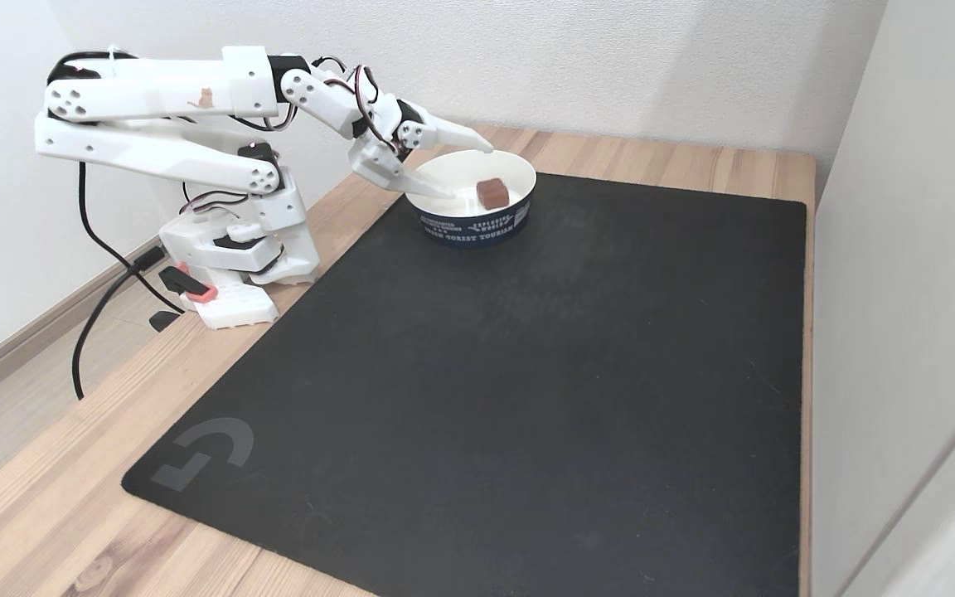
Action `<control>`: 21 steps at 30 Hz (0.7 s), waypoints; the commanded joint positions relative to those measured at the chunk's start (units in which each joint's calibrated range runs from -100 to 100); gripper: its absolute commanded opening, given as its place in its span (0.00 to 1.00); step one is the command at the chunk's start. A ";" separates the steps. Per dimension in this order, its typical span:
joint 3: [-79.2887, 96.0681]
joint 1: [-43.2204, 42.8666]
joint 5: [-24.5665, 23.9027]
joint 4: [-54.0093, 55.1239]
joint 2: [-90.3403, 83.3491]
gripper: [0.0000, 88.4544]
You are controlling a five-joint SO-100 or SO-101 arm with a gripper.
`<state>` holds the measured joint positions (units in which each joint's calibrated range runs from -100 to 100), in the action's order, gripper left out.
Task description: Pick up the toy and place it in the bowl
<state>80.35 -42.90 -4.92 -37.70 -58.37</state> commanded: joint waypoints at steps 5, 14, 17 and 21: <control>-10.72 9.66 -0.20 0.18 -1.87 0.03; -5.32 29.73 -0.20 0.69 -23.21 0.03; -0.09 35.42 -0.20 0.52 -30.71 0.03; 7.03 39.35 -0.20 0.10 -37.96 0.02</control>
<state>83.18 -6.45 -4.92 -37.70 -91.09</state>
